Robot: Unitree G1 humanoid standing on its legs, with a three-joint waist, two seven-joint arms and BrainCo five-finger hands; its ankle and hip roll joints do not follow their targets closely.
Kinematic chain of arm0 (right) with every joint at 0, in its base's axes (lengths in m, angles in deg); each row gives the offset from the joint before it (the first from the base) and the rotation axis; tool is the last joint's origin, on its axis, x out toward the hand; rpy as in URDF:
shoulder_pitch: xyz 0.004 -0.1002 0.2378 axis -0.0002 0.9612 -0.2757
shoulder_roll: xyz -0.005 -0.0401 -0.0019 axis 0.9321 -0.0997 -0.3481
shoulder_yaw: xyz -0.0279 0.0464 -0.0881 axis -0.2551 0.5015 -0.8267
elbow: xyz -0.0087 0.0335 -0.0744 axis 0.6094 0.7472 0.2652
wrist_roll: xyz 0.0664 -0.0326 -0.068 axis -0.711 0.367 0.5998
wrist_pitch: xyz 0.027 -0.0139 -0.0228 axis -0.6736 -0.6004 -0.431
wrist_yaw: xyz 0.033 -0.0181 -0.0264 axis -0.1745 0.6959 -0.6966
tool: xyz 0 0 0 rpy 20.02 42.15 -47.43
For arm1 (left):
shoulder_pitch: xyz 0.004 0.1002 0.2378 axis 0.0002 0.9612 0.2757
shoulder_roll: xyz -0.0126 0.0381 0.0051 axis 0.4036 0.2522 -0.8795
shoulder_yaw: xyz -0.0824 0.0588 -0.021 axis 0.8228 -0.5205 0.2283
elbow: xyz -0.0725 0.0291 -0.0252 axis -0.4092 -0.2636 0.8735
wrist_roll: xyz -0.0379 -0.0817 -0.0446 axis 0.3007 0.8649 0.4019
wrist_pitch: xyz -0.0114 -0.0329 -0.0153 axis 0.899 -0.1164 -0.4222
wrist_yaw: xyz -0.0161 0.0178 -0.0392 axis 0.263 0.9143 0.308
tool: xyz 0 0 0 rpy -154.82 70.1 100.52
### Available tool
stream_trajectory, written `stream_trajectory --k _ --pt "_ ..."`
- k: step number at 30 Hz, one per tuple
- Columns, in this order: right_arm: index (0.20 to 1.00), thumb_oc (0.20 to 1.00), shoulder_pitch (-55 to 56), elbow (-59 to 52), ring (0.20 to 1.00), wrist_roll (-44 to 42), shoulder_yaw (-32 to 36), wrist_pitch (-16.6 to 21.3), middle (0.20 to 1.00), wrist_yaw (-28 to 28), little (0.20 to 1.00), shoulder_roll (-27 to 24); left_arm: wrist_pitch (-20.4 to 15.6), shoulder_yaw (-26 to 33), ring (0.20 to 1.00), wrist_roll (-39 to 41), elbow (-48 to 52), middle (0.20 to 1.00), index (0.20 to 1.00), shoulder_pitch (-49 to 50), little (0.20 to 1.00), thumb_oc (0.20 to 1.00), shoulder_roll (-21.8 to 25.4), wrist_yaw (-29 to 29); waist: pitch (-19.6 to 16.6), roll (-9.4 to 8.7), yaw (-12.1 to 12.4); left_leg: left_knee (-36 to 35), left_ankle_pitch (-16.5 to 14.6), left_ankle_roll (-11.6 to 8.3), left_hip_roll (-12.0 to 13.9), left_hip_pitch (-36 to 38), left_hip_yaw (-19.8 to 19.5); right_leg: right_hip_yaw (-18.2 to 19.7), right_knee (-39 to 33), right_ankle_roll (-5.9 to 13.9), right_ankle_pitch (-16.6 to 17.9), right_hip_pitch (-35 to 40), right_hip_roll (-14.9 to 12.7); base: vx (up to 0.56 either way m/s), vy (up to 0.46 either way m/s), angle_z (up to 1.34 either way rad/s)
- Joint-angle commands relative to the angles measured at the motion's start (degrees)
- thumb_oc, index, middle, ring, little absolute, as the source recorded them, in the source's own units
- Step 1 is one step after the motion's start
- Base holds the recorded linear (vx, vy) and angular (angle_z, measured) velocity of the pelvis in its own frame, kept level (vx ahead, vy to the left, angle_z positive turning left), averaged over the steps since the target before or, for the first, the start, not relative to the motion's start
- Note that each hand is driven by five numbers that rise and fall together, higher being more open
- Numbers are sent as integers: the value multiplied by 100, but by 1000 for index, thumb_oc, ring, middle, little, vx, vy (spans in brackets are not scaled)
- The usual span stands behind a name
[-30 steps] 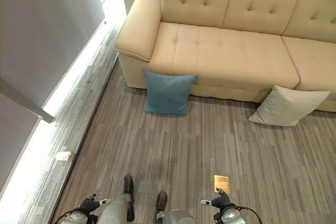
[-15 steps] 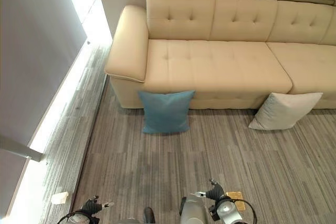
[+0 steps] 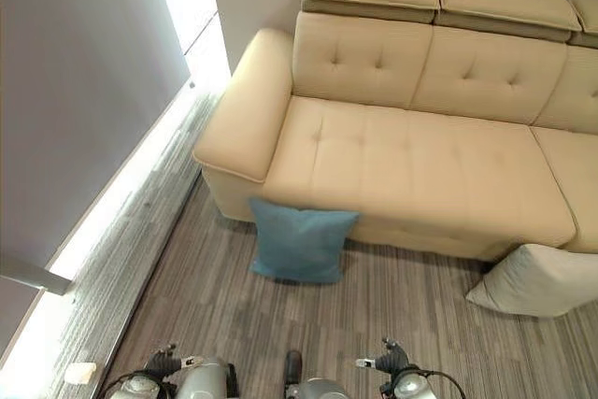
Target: Pick up all the scattered cushions and arrange them neatly on the sofa.
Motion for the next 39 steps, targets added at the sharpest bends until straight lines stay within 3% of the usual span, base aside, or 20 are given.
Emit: stream_trajectory --k 1,5,9,11,12,14,19,23,33,39 --pt "1000 1000 -32 -142 1000 -143 13 50 1000 87 1000 -208 -31 -158 1000 -37 -33 1000 1000 -50 1000 1000 -42 -97 125 48 104 -322 393 243 -287 231 -264 343 828 715 -674 104 -375 244 97 -2" --pt "1000 1000 -4 -130 1000 -38 -5 41 1000 60 1000 -157 -6 -66 1000 -3 -105 1000 1000 24 1000 1000 -26 -51 3 38 161 -500 329 328 -371 396 -271 418 1020 776 -821 210 -422 245 145 -64" --pt "1000 1000 -94 -165 1000 36 -26 52 1000 81 1000 -126 -8 -24 1000 20 -156 1000 1000 33 1000 1000 -7 -73 -35 40 209 -594 171 460 -458 592 -174 395 1556 976 -744 0 -588 125 126 -38" --pt "1000 1000 -168 -263 1000 130 -87 51 1000 58 1000 -147 -6 -25 1000 6 -111 1000 1000 11 1000 1000 44 -75 -21 54 226 -598 52 565 -479 710 -107 310 2065 1112 -564 -225 -754 148 159 -26" --pt "1000 1000 -236 -408 1000 202 -158 54 1000 49 1000 -186 -1 -25 1000 3 -54 1000 1000 -45 1000 1000 123 -88 47 93 221 -553 -53 675 -473 790 -53 257 2689 1220 -321 -568 -899 130 148 -31" --pt "1000 1000 -263 -550 1000 213 -143 72 1000 61 1000 -221 -8 -7 1000 4 -43 1000 1000 -79 1000 1000 176 -102 107 140 205 -516 -160 720 -461 886 -11 130 2951 1209 -216 -797 -1062 120 101 -18" --pt "1000 1000 -318 -567 1000 265 -119 61 1000 70 1000 -305 -31 24 1000 -35 -72 1000 1000 -51 1000 1000 212 -87 108 170 157 -619 -293 697 -504 1174 -10 -312 2007 1146 -195 -897 -1315 158 -1 -1" --pt "1000 1000 -324 -580 1000 349 -125 50 1000 89 1000 -390 -41 -3 1000 -139 -110 1000 1000 -93 1000 1000 205 -86 90 130 120 -721 -297 665 -586 1269 -18 -244 1682 1260 -59 -788 -1290 76 -8 8" --pt "1000 1000 -291 -484 1000 369 -172 76 1000 137 1000 -350 -59 -24 1000 -220 -97 1000 1000 -2 1000 1000 171 -55 -76 61 162 -1149 -114 551 -551 1448 -9 -254 901 1254 -83 -301 -1081 28 -49 -6" --pt "1000 1000 -201 -593 1000 183 3 131 1000 232 1000 -293 -68 71 1000 -128 -93 1000 1000 90 1000 1000 124 -78 -75 100 153 -1391 -34 533 -577 1553 21 -273 718 1321 -33 -182 -1090 4 -1 -2"
